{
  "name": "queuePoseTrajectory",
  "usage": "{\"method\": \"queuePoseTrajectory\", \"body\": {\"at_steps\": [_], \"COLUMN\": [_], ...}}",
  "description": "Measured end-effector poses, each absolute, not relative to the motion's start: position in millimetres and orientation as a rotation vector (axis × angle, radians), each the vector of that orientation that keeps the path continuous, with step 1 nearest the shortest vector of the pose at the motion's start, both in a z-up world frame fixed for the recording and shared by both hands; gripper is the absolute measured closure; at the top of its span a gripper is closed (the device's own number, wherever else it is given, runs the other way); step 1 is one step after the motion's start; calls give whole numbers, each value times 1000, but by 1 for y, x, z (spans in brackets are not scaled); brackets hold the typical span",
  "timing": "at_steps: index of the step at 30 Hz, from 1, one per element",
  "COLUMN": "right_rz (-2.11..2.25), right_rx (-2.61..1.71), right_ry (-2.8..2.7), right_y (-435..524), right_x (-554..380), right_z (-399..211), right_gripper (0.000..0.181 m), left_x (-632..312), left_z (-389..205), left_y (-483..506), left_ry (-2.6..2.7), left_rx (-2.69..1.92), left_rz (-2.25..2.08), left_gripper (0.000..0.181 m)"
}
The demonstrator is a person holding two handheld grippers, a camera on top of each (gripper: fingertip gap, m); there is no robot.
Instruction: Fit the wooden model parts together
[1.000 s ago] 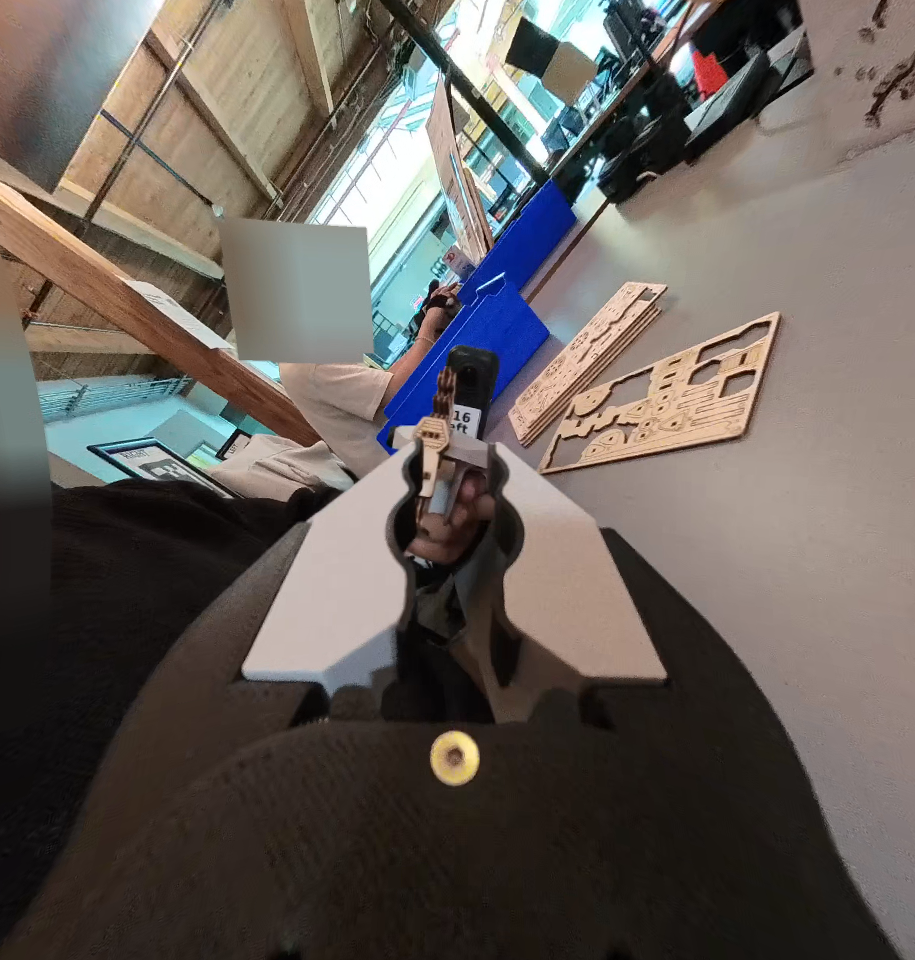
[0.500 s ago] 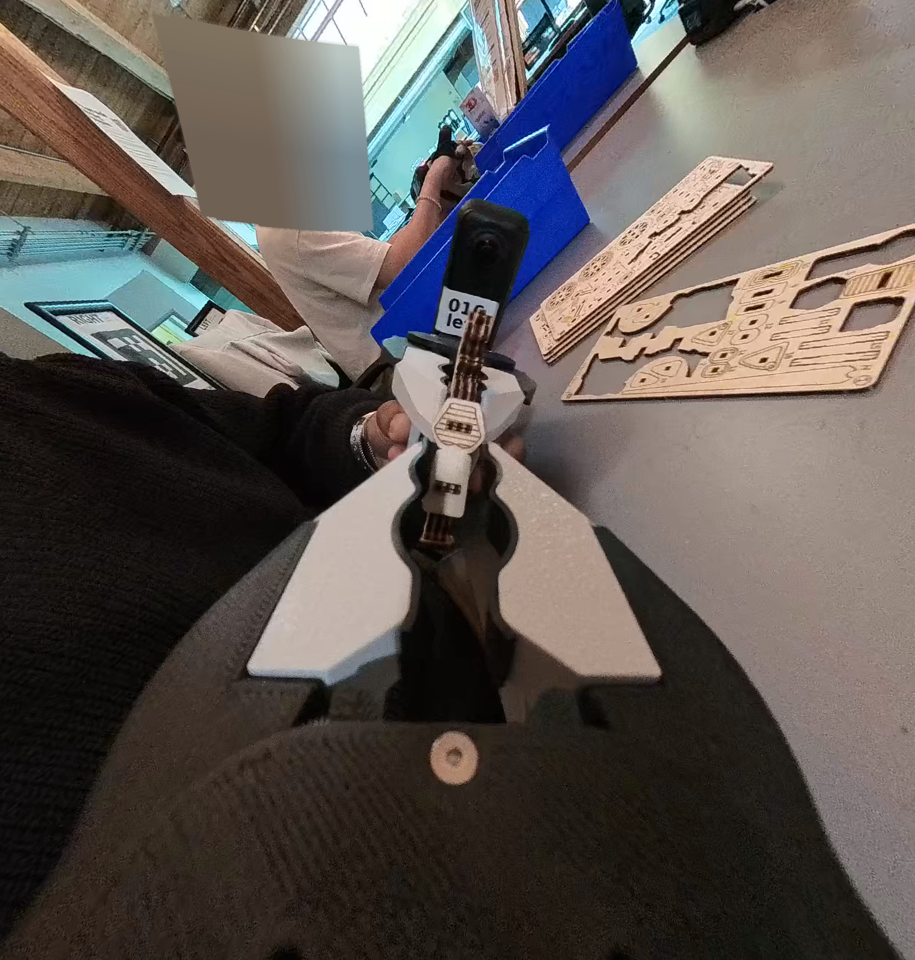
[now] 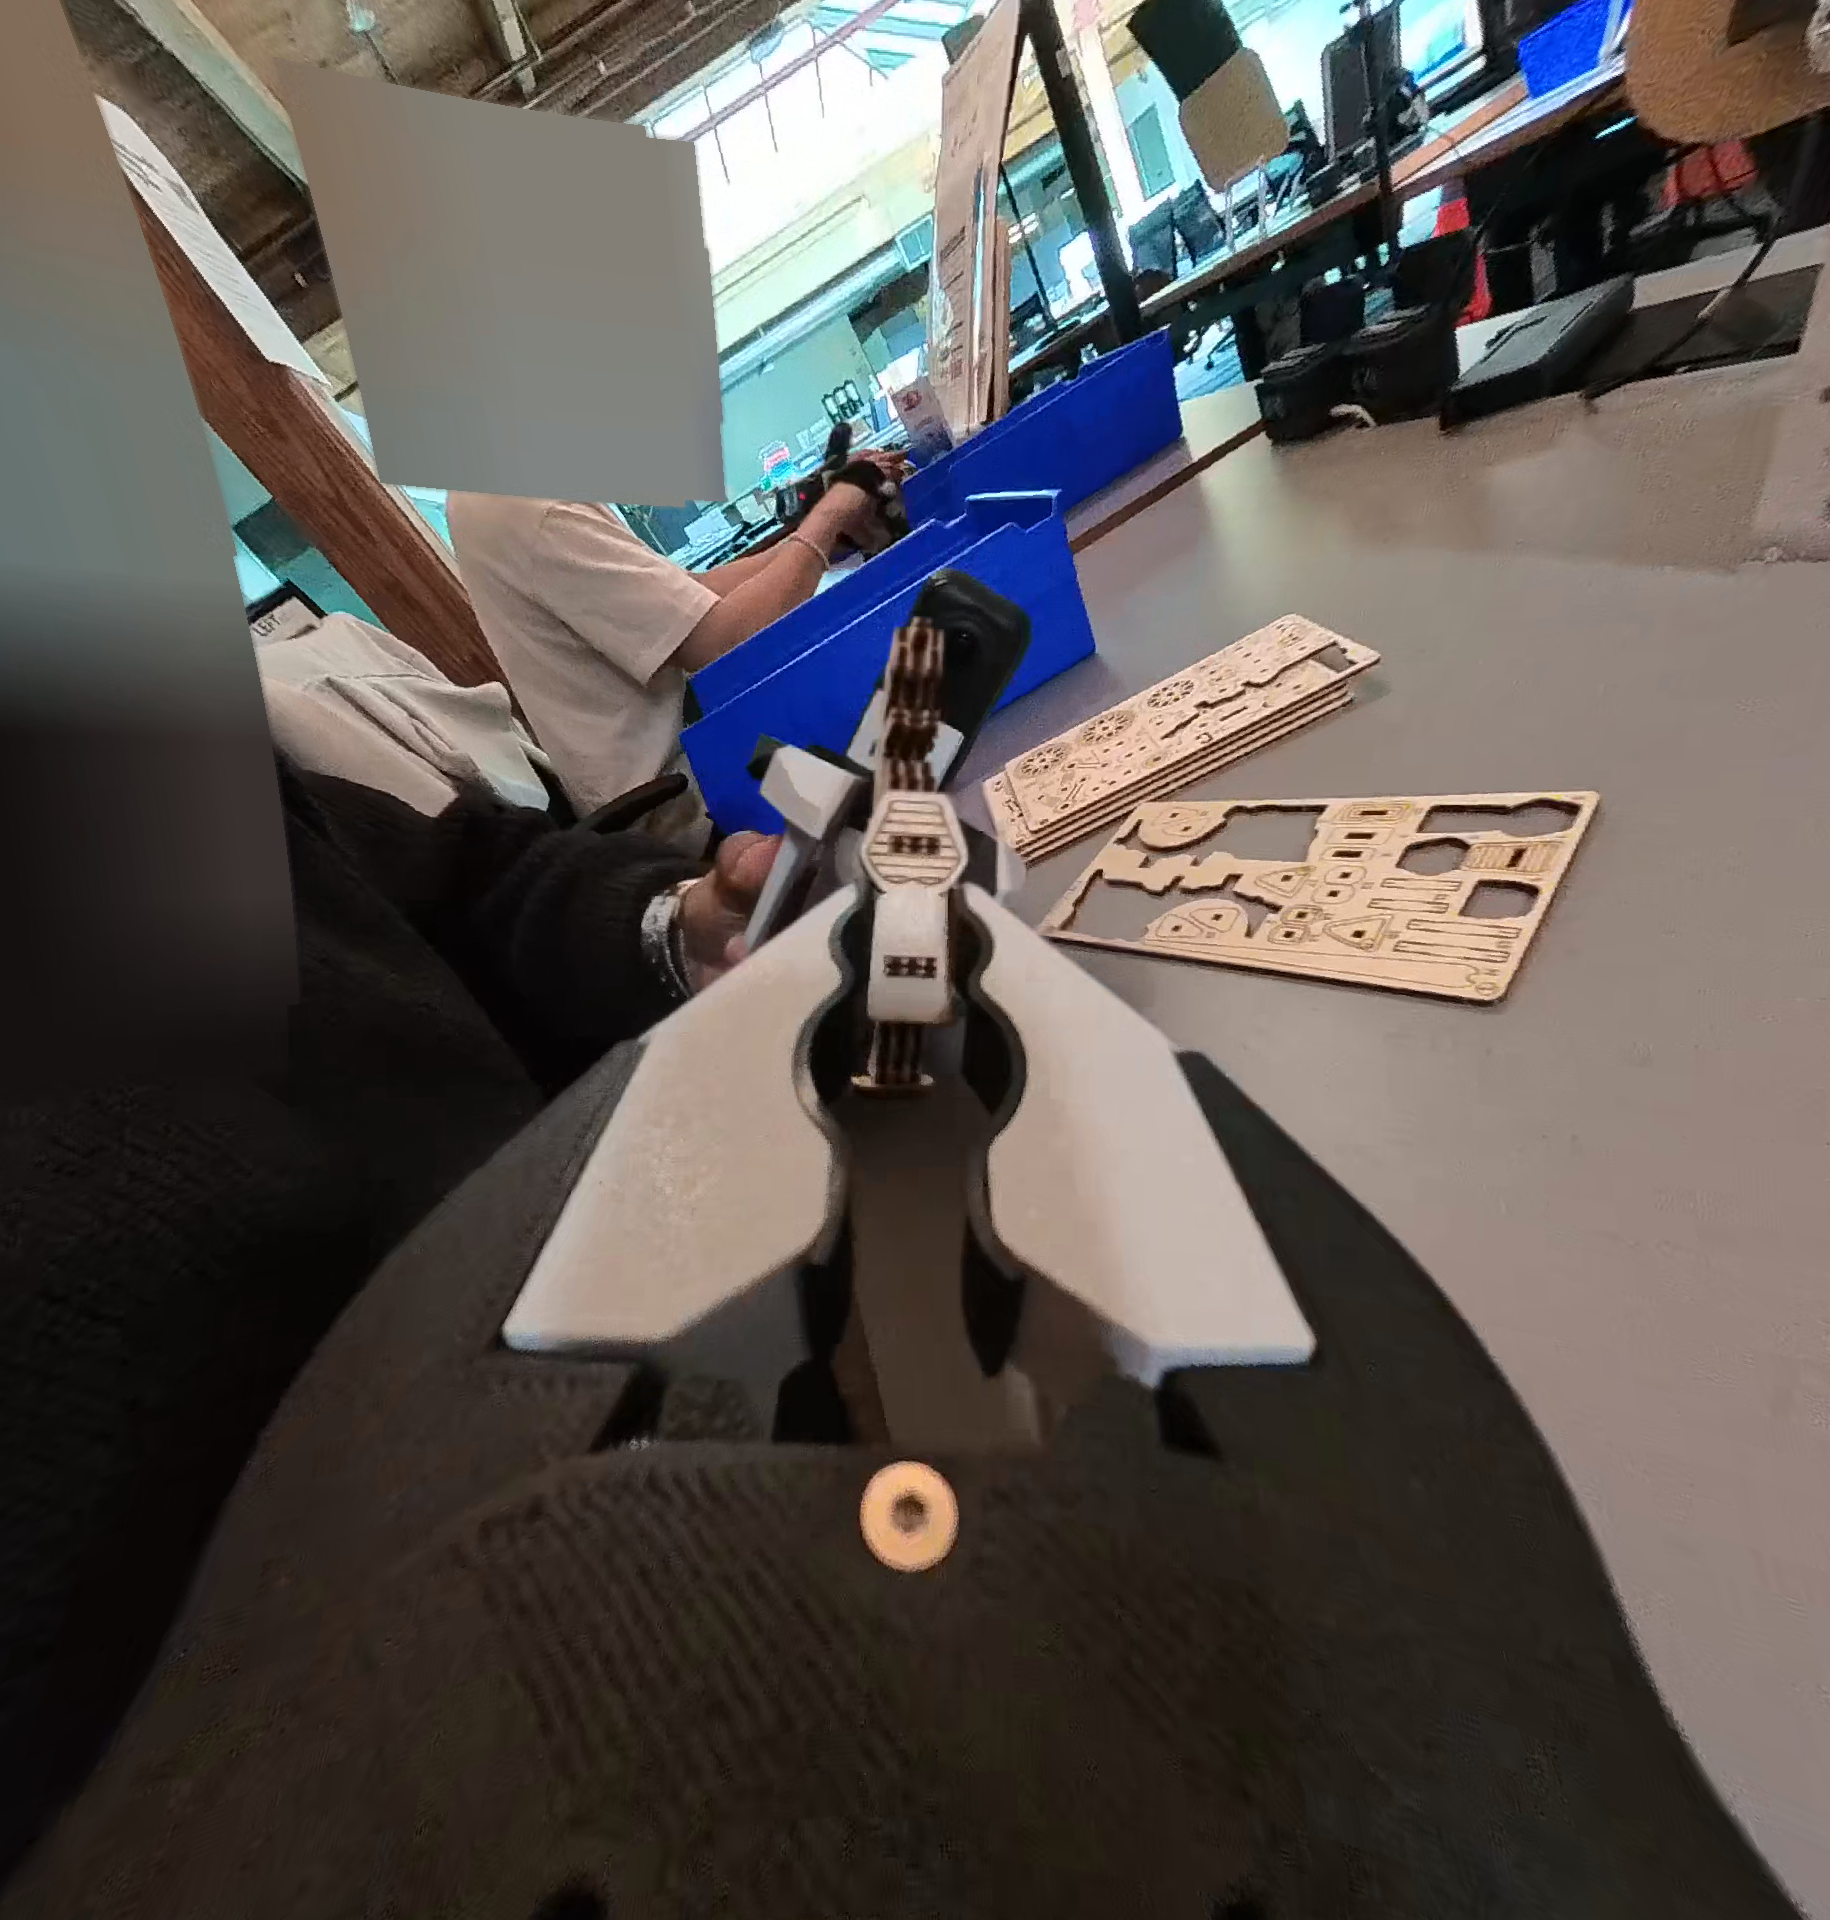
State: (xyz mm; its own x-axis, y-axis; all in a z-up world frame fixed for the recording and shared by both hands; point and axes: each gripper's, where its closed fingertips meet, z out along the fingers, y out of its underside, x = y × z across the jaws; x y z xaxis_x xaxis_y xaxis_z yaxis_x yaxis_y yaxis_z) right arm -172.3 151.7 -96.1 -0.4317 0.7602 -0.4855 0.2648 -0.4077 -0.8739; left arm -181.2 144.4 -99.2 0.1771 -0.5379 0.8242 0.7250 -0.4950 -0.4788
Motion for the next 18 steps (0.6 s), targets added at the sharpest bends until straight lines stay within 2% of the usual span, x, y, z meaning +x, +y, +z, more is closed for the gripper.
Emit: {"method": "queuePoseTrajectory", "body": {"at_steps": [1, 5, 10, 18], "right_rz": [1862, 1548, 1040, 840], "right_rx": [-1408, -1350, -1169, -1075], "right_ry": [-1446, -1535, -1654, -1715], "right_y": [154, 163, 168, 151], "right_x": [-173, -176, -178, -182], "right_z": [-97, -108, -119, -128], "right_gripper": [168, 168, 168, 168], "left_x": [-181, -181, -182, -171], "left_z": [-101, -106, -115, -122], "left_y": [145, 147, 151, 151], "left_ry": [-197, -217, -200, -177], "left_rx": [-1426, -1456, -1539, -1594], "left_rz": [-1537, -1515, -1407, -1377], "left_gripper": [147, 142, 126, 120]}}
